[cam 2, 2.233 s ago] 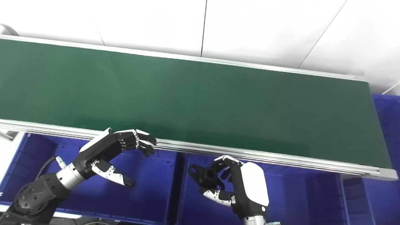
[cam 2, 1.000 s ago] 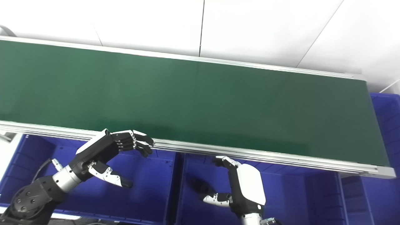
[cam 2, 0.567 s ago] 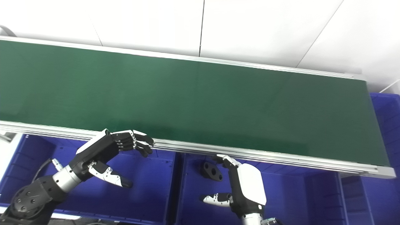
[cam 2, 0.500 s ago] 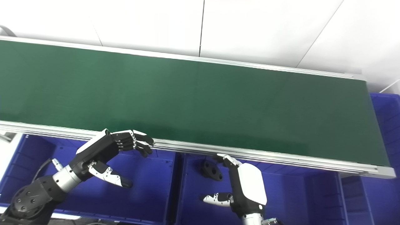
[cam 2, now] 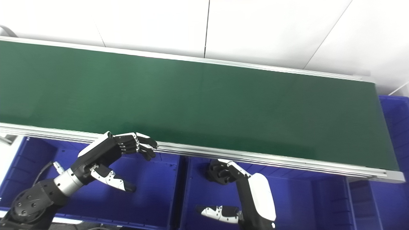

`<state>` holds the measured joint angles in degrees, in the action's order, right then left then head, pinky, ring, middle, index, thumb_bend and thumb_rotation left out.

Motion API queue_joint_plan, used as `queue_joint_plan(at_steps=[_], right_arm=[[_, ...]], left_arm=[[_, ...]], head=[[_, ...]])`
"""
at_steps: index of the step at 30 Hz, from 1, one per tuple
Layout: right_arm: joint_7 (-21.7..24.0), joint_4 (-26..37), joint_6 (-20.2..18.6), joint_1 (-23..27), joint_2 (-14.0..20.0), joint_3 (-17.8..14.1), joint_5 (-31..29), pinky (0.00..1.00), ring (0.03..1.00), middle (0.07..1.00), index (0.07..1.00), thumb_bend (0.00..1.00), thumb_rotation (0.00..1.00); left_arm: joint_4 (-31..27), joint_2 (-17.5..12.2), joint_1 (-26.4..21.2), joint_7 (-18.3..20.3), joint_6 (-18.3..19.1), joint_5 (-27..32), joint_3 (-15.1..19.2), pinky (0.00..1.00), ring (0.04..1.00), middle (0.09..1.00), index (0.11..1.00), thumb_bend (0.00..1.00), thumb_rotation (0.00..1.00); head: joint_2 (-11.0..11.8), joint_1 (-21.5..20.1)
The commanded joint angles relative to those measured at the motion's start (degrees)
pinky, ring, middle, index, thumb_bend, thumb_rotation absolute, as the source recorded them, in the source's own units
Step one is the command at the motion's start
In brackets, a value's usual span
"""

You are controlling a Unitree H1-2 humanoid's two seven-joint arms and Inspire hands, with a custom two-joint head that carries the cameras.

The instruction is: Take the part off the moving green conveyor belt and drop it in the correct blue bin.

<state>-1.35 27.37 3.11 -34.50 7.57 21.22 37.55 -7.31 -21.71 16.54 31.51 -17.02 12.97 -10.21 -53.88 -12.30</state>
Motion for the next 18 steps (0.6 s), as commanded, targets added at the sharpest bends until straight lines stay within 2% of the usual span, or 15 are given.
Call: queue_joint_plan(at_steps=[1, 6, 13, 18], right_arm=[[-1.3, 1.8, 4.7, -0.5, 0.4, 0.2, -1.8, 0.60, 0.637, 0.671, 0.687, 0.77, 0.16], [-1.6, 1.0, 8.3, -0.1, 1.1, 0.0, -5.0, 0.62, 0.644, 0.668, 0.681, 0.78, 0.13], [-2.2, -0.9, 10.7, 0.3, 0.2, -0.5, -7.3, 0.61, 0.632, 0.664, 0.687, 0.81, 0.17], [-2.6, -1.6, 11.2, 0.7, -0.5, -0.5, -7.4, 0.62, 0.635, 0.668, 0.699, 0.81, 0.19]], left_arm=[[-1.0, -0.3, -0.3, -0.1, -0.7, 1.1, 0.4, 0.59, 0.652, 0.746, 0.720, 0.71, 0.10], [-1.0, -0.3, -0.1, 0.0, -0.8, 0.8, 0.3, 0.58, 0.655, 0.745, 0.713, 0.75, 0.03], [-0.9, -1.2, 0.0, 0.6, -0.5, 1.4, 0.6, 0.58, 0.656, 0.740, 0.709, 0.76, 0.01], [-0.5, -2.0, 0.0, 1.6, -0.5, 2.4, 0.8, 0.59, 0.662, 0.743, 0.706, 0.76, 0.04]], head=[[0.0, 0.1], [-0.1, 0.0], [0.0, -2.5], [0.0, -4.2]])
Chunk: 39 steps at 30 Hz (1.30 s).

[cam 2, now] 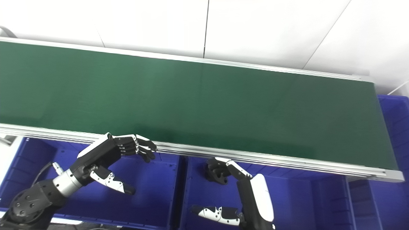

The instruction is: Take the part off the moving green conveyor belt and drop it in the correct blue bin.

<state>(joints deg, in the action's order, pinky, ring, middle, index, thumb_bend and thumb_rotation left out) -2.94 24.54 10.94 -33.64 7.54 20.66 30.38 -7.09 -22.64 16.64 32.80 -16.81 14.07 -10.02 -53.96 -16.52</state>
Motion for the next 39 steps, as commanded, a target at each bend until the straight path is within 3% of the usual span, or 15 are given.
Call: queue_joint_plan(at_steps=[1, 6, 11, 15, 16, 19, 23, 34, 36, 37, 38, 39], right_arm=[[-1.0, 1.3, 3.4, -0.2, -0.6, 0.0, -0.1, 0.62, 0.637, 0.670, 0.701, 0.81, 0.19], [-1.5, 0.8, 4.5, -0.1, -0.7, -0.7, -0.3, 0.61, 0.632, 0.674, 0.705, 0.82, 0.17], [-1.5, 0.3, 4.6, -0.1, -1.0, -1.6, -0.1, 0.60, 0.627, 0.682, 0.710, 0.81, 0.16], [-1.3, 0.2, 4.2, 0.2, -1.5, -1.7, 0.5, 0.59, 0.624, 0.681, 0.710, 0.81, 0.17], [-1.2, 0.1, 3.9, 0.5, -1.9, -1.4, 0.9, 0.59, 0.624, 0.680, 0.709, 0.81, 0.17], [-1.1, -0.1, 3.0, 1.2, -3.4, -0.6, 2.2, 0.59, 0.623, 0.676, 0.704, 0.80, 0.20], [-1.6, -0.7, 3.5, 1.7, -4.5, -0.3, 3.7, 0.58, 0.617, 0.672, 0.703, 0.81, 0.19], [-1.5, -0.9, 3.4, 1.6, -4.9, -0.7, 4.3, 0.59, 0.624, 0.664, 0.701, 0.81, 0.21], [-1.7, -1.1, 3.5, 1.8, -5.1, -0.6, 4.7, 0.60, 0.625, 0.662, 0.699, 0.81, 0.20], [-1.7, -1.4, 3.2, 2.1, -5.5, -0.3, 5.0, 0.60, 0.628, 0.663, 0.700, 0.81, 0.20], [-1.6, -1.7, 2.9, 2.3, -5.8, -0.1, 5.3, 0.60, 0.629, 0.664, 0.700, 0.80, 0.20], [-1.6, -2.1, 2.6, 2.7, -6.4, 0.2, 5.9, 0.60, 0.627, 0.665, 0.700, 0.80, 0.21]], left_arm=[[-0.7, -1.1, 0.0, 0.3, -0.8, 1.3, 0.6, 0.59, 0.660, 0.742, 0.705, 0.76, 0.04], [-1.6, -0.8, 0.7, 0.2, 0.7, 1.6, 0.8, 0.59, 0.650, 0.732, 0.699, 0.77, 0.02], [-1.4, -0.6, 0.7, 0.4, -0.5, 0.6, 0.7, 0.59, 0.649, 0.734, 0.699, 0.77, 0.03], [-1.0, -0.8, 0.5, 0.8, -0.9, 1.0, 0.7, 0.59, 0.657, 0.739, 0.701, 0.76, 0.04], [-0.1, -1.0, 0.2, 1.4, -1.6, 1.7, 0.9, 0.59, 0.658, 0.740, 0.702, 0.76, 0.04], [1.7, -1.8, -0.6, 3.0, -2.0, 3.9, 1.5, 0.60, 0.666, 0.744, 0.707, 0.75, 0.05], [1.5, -2.3, -0.6, 3.7, -0.5, 5.2, 2.0, 0.61, 0.666, 0.747, 0.710, 0.74, 0.03], [2.9, -2.3, -1.5, 4.8, -1.2, 5.7, 2.5, 0.61, 0.663, 0.744, 0.715, 0.75, 0.03], [3.4, -2.4, -1.6, 5.2, -1.4, 6.1, 2.6, 0.61, 0.663, 0.742, 0.716, 0.75, 0.04], [4.2, -2.7, -1.9, 5.8, -1.8, 6.9, 2.8, 0.61, 0.666, 0.745, 0.718, 0.75, 0.04], [5.0, -2.9, -2.2, 6.6, -1.9, 7.9, 2.9, 0.62, 0.671, 0.749, 0.722, 0.74, 0.04], [6.0, -3.2, -2.6, 7.7, -1.9, 9.1, 3.2, 0.62, 0.678, 0.755, 0.726, 0.74, 0.03]], head=[[0.1, 0.2], [0.2, 0.9], [0.3, 0.8], [0.1, -3.4], [0.0, -8.3], [0.4, -13.0], [0.6, -13.6], [0.8, -15.6], [1.5, -18.9], [2.7, -24.9], [2.7, -24.9], [3.6, -29.4]])
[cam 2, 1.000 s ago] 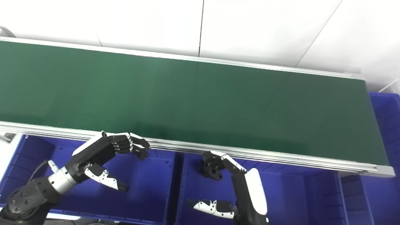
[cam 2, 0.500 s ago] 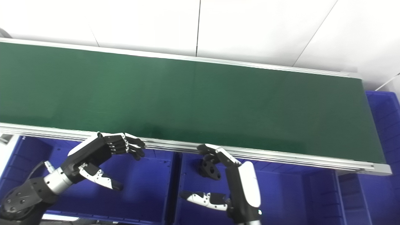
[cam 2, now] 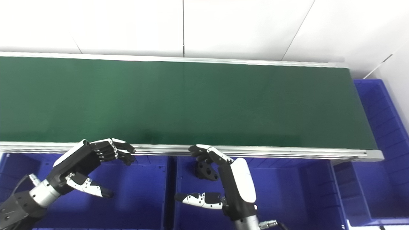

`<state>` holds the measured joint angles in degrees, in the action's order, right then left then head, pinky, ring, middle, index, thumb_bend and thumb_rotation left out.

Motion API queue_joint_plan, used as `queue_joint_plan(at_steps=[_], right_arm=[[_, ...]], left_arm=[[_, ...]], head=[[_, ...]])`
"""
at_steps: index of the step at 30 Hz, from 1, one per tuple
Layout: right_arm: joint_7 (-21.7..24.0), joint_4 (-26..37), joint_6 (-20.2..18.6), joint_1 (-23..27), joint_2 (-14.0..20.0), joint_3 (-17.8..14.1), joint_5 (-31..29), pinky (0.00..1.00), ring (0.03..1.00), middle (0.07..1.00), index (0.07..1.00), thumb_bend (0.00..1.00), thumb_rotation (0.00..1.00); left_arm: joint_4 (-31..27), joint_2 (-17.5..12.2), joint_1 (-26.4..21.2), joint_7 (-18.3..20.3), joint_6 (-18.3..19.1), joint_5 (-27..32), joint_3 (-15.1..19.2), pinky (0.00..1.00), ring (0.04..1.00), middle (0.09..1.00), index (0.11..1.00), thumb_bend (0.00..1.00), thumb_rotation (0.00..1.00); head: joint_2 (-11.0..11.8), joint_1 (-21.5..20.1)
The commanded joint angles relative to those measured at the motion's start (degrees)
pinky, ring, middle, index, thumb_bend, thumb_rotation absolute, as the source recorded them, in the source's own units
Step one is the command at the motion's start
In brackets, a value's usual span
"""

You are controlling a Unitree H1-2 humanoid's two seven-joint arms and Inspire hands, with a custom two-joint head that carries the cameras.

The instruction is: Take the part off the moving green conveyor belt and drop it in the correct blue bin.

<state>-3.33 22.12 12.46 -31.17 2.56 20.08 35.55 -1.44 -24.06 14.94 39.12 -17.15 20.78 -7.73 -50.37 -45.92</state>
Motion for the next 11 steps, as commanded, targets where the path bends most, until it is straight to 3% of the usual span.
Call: queue_joint_plan(at_steps=[1, 8, 11], right_arm=[[-1.3, -0.1, 1.0, 0.6, -1.8, 1.1, 1.2, 0.60, 0.626, 0.665, 0.700, 0.80, 0.21], [-1.1, -0.6, 1.0, 1.3, -2.7, 1.4, 1.2, 0.60, 0.622, 0.669, 0.703, 0.81, 0.19], [-1.5, -0.7, 1.1, 1.0, -2.6, 1.3, 1.7, 0.61, 0.626, 0.668, 0.700, 0.81, 0.20]], left_arm=[[1.2, -2.1, -1.1, 2.2, -1.6, 3.4, 1.3, 0.63, 0.683, 0.760, 0.728, 0.73, 0.02], [1.0, -2.4, -0.8, 3.7, 0.7, 5.0, 2.3, 0.67, 0.711, 0.778, 0.740, 0.71, 0.00], [1.3, -2.1, -1.0, 3.5, -1.0, 3.7, 2.8, 0.64, 0.688, 0.765, 0.734, 0.72, 0.01]], head=[[0.1, -0.5], [-1.2, 3.4], [-1.0, 2.7]])
